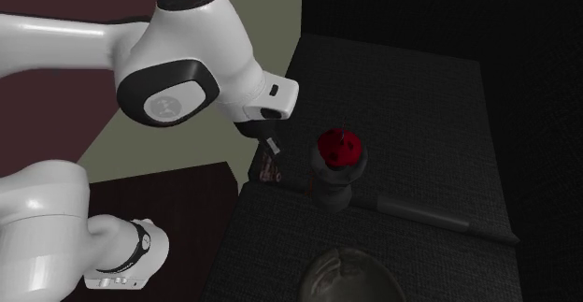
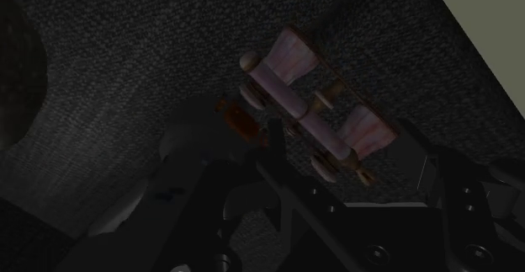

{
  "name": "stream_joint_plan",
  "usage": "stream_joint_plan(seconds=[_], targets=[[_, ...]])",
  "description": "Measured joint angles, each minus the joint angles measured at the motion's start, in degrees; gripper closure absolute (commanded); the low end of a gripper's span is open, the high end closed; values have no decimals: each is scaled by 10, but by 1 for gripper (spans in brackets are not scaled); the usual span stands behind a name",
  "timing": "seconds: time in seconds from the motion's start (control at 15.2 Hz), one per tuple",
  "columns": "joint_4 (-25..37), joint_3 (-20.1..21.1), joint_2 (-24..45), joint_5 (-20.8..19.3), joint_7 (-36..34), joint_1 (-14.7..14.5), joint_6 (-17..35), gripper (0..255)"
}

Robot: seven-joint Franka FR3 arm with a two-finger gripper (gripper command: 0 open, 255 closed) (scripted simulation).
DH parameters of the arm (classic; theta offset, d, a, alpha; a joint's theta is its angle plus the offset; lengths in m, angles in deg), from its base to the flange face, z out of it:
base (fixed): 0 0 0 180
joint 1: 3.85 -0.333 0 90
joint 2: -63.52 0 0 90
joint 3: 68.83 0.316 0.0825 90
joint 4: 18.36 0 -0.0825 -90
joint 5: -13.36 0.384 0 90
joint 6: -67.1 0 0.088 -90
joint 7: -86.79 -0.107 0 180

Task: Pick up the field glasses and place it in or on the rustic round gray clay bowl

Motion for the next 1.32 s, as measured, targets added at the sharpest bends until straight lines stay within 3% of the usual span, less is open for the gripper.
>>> stream_joint_plan(seconds=[1.19, 1.32], targets=[[117, -7, -26, 9, 23, -3, -142, 255], [125, -22, -22, 4, 41, 4, -144, 255]])
